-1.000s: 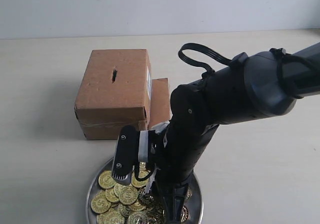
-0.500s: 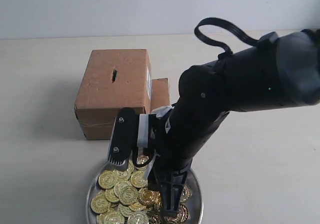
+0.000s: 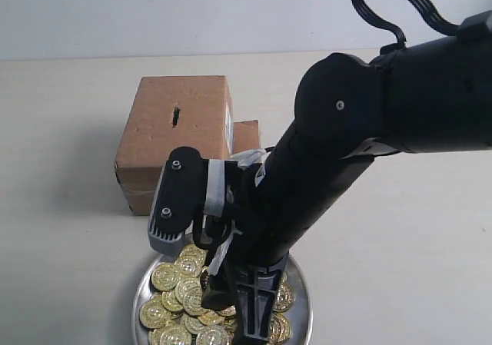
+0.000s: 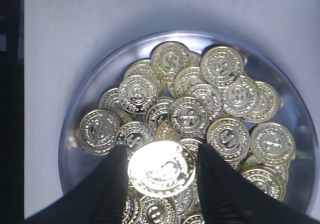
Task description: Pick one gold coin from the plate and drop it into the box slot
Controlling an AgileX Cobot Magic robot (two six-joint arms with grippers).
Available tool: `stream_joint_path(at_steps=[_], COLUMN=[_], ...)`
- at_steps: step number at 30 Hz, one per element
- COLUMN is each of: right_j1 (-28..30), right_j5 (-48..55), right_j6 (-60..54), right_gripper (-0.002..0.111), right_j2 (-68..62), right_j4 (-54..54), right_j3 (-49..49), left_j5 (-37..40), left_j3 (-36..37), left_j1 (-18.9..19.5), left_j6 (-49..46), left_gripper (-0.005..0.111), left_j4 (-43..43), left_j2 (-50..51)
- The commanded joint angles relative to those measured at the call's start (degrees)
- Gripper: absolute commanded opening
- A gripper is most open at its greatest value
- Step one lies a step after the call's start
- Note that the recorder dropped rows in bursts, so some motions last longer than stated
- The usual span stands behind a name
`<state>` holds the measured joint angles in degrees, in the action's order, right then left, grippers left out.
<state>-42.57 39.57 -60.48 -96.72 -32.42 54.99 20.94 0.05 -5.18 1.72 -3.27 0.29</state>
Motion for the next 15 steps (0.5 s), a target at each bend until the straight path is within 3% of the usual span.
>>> stream_joint_path(at_steps=[1,13,15], right_j1=[-0.1,-0.1,-0.1], right_j5=[1.4,3.1,3.5], right_j6=[-1.1,-1.1,-1.1], right_gripper=[0.027,0.027,0.027], right_j2=[0.8,0.8,0.8], right_j4=[-0.8,-0.8,-0.8], right_j3=[0.2,0.2,0.2], left_j5=[-0.7,-1.5,-3.6], left_j3=[-0.1,-0.1,-0.1], left_j1=[0.0,0.0,0.0], left_j6=[-0.1,0.4,5.3], left_gripper=[0.0,0.0,0.0], left_j4=[-0.4,0.3,-6.5], left_j2=[-0.3,-0.3,-0.3])
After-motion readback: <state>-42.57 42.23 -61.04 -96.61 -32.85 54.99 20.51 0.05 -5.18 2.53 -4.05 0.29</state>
